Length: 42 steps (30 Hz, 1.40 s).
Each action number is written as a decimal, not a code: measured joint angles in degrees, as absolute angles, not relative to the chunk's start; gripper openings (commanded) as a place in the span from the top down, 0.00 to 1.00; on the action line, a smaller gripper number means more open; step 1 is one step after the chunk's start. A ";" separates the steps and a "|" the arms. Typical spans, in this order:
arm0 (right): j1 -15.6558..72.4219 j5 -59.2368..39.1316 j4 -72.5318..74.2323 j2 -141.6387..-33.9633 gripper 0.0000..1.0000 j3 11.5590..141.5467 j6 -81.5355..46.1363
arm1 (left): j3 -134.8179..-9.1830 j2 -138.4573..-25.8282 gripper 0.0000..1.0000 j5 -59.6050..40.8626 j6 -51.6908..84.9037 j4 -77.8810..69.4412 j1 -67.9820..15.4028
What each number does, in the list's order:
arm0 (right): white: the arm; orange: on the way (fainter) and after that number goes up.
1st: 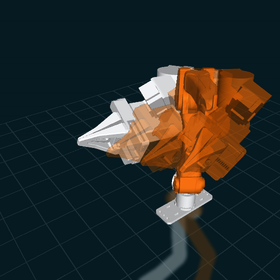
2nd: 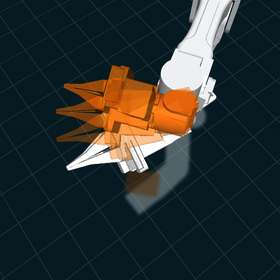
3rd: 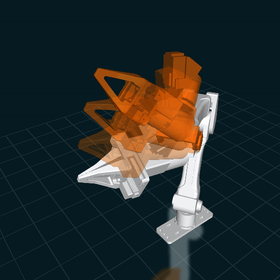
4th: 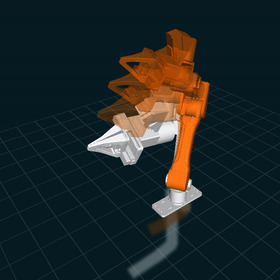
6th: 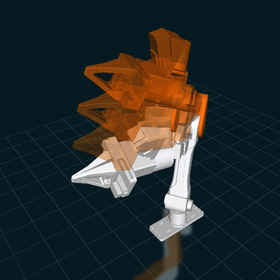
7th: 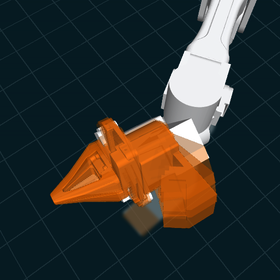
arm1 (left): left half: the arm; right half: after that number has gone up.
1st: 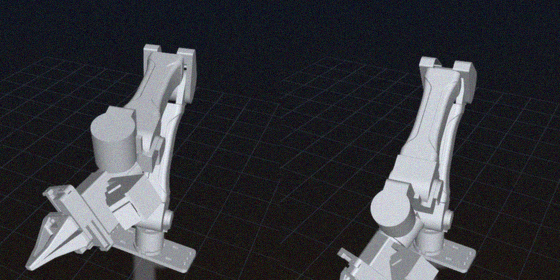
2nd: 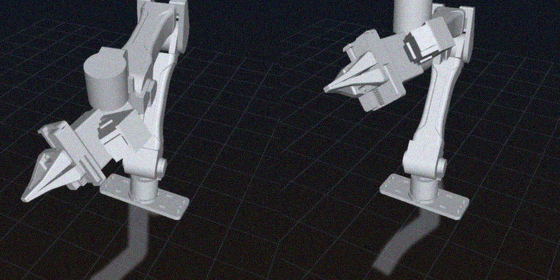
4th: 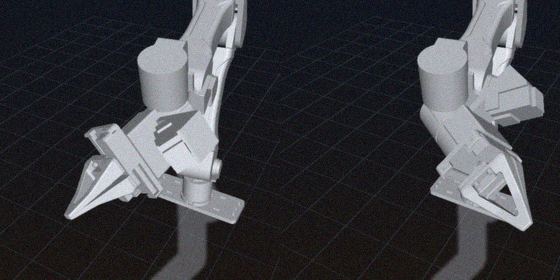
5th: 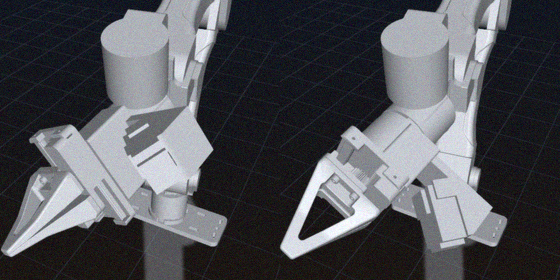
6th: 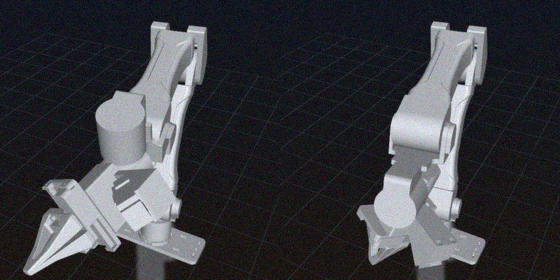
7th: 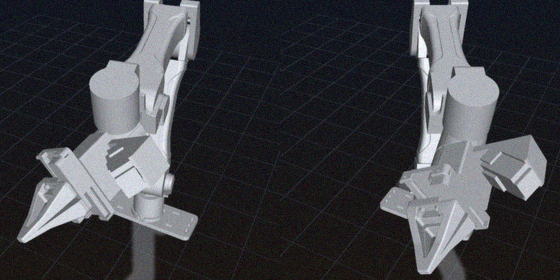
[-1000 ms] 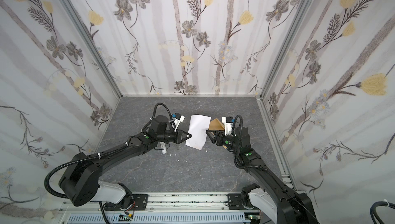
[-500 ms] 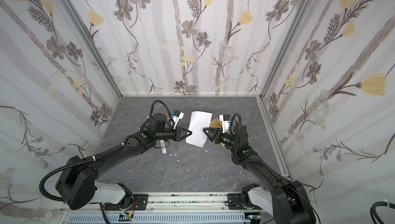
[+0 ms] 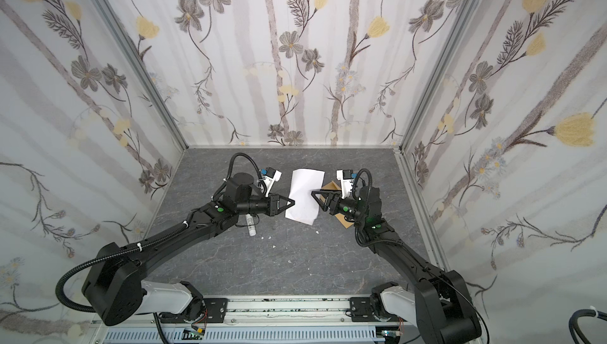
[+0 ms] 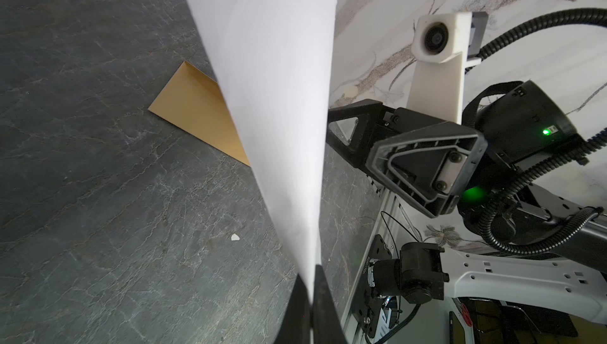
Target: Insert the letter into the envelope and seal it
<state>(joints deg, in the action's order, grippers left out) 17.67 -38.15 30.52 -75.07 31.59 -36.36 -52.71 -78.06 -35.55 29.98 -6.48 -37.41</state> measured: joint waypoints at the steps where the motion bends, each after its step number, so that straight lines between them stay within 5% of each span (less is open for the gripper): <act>1: 17.15 -37.78 30.30 -74.91 0.34 31.59 -36.34 | -52.71 -78.02 1.00 -35.55 29.98 -6.46 -37.41; 20: 16.95 -43.75 37.54 -79.50 0.40 31.29 -38.44 | -53.93 -78.19 1.00 -36.05 30.70 -6.35 -37.63; 24: 18.15 -45.25 40.10 -79.79 0.53 31.27 -39.33 | -54.00 -78.54 1.00 -36.01 31.24 -6.26 -37.76; 30: 19.00 -46.17 43.44 -79.64 0.92 30.28 -41.12 | -54.30 -78.89 1.00 -35.55 31.46 -6.26 -37.78; 33: 19.00 -46.13 44.07 -78.74 1.00 29.36 -42.41 | -54.30 -78.85 0.84 -34.61 31.46 -6.24 -37.78; 35: 19.00 -46.15 44.34 -77.73 1.00 28.75 -42.41 | -54.24 -78.81 0.61 -34.22 31.51 -6.28 -37.78; 38: 19.03 -46.11 44.07 -76.34 1.00 28.03 -42.81 | -53.69 -79.00 0.41 -33.34 32.05 -6.76 -37.76; 42: 19.29 -46.02 43.16 -74.72 1.00 26.35 -42.85 | -51.27 -80.05 0.29 -33.28 33.54 -8.64 -37.52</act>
